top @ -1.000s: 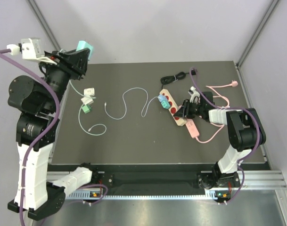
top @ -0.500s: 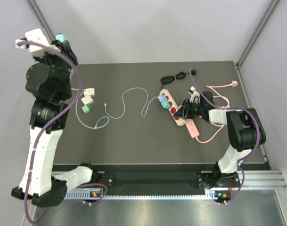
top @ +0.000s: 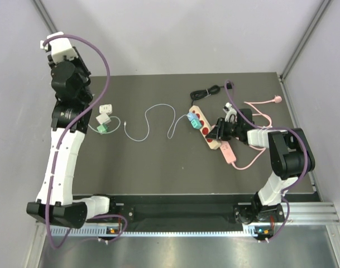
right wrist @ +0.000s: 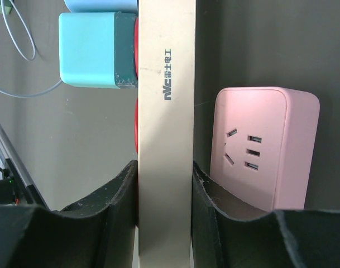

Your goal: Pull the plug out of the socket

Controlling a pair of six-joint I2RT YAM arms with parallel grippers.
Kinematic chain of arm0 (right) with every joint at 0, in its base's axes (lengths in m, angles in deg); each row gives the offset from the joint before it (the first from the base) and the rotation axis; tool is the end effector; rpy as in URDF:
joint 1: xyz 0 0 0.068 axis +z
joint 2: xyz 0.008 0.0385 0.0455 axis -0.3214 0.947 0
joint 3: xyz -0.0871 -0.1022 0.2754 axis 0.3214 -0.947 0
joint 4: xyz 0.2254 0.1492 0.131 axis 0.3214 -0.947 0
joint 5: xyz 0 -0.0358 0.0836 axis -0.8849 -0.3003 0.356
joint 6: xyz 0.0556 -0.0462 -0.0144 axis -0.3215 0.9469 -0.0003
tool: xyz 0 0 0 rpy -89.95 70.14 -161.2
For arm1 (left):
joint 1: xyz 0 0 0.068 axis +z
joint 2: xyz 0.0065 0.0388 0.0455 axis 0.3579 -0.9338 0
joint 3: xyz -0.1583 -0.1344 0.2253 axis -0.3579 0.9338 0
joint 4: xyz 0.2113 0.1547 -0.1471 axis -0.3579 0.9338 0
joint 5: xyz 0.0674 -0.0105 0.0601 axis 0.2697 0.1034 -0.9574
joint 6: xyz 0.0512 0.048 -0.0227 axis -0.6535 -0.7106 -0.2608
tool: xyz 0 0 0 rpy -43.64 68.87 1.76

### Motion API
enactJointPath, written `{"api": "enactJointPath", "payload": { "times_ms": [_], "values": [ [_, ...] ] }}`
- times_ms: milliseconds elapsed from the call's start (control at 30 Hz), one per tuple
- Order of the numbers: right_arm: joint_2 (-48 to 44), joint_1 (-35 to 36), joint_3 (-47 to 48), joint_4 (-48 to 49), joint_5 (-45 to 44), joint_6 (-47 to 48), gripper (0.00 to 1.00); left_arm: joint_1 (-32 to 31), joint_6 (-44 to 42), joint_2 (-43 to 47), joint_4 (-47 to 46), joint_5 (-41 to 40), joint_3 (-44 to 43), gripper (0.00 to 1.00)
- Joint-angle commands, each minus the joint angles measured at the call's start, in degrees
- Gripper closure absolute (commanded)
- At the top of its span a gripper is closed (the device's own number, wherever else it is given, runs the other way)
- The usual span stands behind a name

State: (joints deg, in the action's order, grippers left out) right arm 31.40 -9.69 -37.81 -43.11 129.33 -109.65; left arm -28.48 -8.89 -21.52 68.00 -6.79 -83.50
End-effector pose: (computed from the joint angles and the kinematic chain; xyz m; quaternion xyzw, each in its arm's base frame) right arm 0.3583 0.0967 0.1276 -0.0459 0.8732 0.3945 0.2824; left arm 0.2946 -0.0057 0.5724 -0.1659 0.6272 0.1369 0.7485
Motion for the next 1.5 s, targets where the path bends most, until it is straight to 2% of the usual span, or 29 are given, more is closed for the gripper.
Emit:
{"api": "enactJointPath", "payload": {
  "times_ms": [0, 200, 433, 533, 733, 933, 967, 1033, 1167, 1300, 1433, 1467],
  "values": [
    [-0.3, -0.6, 1.5, 4.6, 3.4, 0.6, 1.0, 5.3, 6.2, -0.3, -2.0, 4.0, 4.7, 1.0],
    [-0.1, -0.7, 1.5, 4.6, 3.7, 0.5, 1.0, 12.2, 15.1, -0.9, -2.4, 12.1, 17.7, 1.0],
    [0.0, -0.9, 1.6, 4.6, 3.8, 0.5, 1.0, 17.4, 23.1, -3.7, -4.9, 20.4, 30.8, 1.0],
    [0.2, -1.0, 1.7, 4.6, 4.1, 0.5, 1.0, 19.5, 25.6, -6.3, -5.6, 25.9, 33.1, 1.0],
    [0.3, -1.1, 1.7, 4.6, 4.5, 0.4, 1.0, 23.8, 28.7, -13.9, -6.4, 31.9, 36.2, 1.0],
    [0.8, -1.1, 1.8, 4.6, 4.9, 0.4, 1.0, 28.9, 33.4, -22.3, -8.7, 45.8, 36.1, 0.96],
    [0.8, -1.1, 1.8, 4.6, 4.9, 0.4, 1.0, 29.4, 33.6, -22.3, -8.7, 45.9, 35.7, 0.96],
    [0.9, -1.1, 1.8, 4.6, 5.0, 0.3, 1.0, 31.0, 34.5, -24.9, -8.6, 50.0, 34.0, 0.93],
    [1.1, -1.1, 1.9, 4.6, 5.0, 0.4, 1.0, 32.2, 35.5, -27.3, -8.6, 52.8, 32.7, 0.87],
    [1.5, -1.2, 2.0, 4.6, 5.0, 0.5, 1.0, 32.6, 35.2, -28.3, -8.7, 53.1, 32.1, 0.71],
    [1.6, -1.2, 2.1, 4.5, 5.0, 0.6, 1.0, 33.0, 35.3, -28.9, -8.7, 52.4, 32.0, 0.61],
    [1.6, -1.2, 2.0, 4.4, 5.0, 0.7, 1.0, 33.0, 35.3, -29.0, -8.7, 52.2, 31.9, 0.55]
  ]
}}
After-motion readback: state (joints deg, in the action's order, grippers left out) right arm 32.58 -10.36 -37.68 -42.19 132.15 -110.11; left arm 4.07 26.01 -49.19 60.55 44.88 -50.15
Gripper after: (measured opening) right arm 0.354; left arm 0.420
